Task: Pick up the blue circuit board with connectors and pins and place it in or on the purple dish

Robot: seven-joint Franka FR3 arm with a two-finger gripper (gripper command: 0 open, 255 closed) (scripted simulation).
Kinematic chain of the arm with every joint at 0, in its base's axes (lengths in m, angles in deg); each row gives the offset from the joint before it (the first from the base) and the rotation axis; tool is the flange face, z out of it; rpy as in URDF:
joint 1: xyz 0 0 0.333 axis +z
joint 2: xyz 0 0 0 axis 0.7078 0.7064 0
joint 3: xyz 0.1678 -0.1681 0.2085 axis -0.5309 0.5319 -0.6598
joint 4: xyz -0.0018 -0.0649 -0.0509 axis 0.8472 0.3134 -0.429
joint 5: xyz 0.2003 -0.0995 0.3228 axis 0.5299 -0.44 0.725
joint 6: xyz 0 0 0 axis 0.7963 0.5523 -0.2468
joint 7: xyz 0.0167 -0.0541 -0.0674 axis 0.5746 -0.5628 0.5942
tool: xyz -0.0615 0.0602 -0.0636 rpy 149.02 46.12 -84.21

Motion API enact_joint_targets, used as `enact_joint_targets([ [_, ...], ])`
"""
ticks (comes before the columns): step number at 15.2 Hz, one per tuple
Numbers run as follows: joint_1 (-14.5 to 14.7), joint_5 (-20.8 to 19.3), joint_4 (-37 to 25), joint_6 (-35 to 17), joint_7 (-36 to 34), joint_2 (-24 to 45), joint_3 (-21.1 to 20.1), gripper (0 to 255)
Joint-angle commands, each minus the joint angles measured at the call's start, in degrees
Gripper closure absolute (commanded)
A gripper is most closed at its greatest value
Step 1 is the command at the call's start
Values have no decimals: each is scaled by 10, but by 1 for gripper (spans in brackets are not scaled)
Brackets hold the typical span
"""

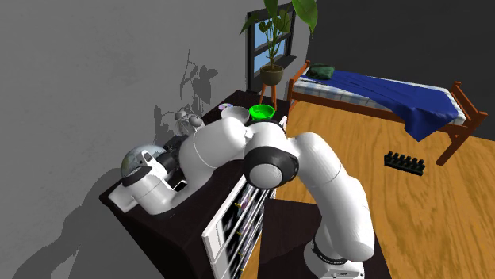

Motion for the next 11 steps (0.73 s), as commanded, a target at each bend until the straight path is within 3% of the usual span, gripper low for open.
enact_joint_targets([
  [1, 12, 8, -9, 11, 9, 38, -4, 0],
  [3, 28, 11, -36, 34, 14, 55, -13, 0],
  [11, -10, -18, -37, 57, 12, 63, -67, 0],
])
